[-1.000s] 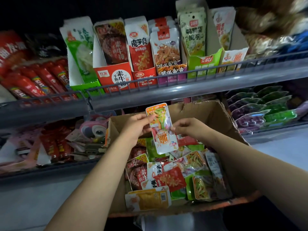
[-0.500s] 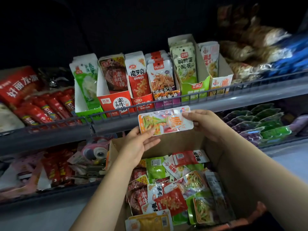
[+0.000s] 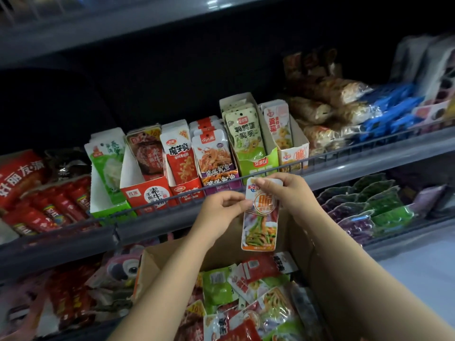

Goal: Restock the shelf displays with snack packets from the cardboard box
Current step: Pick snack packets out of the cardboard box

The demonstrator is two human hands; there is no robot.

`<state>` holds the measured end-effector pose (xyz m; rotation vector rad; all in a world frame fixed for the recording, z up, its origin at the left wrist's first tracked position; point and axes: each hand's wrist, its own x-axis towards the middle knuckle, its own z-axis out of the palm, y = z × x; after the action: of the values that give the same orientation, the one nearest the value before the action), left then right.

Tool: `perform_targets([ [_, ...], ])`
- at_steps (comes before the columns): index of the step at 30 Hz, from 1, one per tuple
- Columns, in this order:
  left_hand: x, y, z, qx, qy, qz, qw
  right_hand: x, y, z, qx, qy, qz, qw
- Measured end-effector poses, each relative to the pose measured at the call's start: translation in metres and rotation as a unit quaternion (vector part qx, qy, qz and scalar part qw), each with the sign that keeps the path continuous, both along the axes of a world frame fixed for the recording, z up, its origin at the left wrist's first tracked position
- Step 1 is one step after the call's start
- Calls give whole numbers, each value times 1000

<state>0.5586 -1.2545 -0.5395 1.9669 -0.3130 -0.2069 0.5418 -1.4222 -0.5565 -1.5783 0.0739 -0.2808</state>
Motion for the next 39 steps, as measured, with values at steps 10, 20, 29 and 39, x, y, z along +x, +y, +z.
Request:
perform_targets([
  [10,41,-53,36,-77,69,56,993,5,-30,2,-43,-75,-115,990],
  [20,97,-100,94,-152,-35,113,981,34,-56,-22,-326,-94,-163,926],
  [29,137,-146,118,-167,-27,127,977,37,-59,-33,-403,-65,-181,895],
  [39,154,-163,83,58,-86,100,990,39,-62,-28,-393,-99,-185,895],
])
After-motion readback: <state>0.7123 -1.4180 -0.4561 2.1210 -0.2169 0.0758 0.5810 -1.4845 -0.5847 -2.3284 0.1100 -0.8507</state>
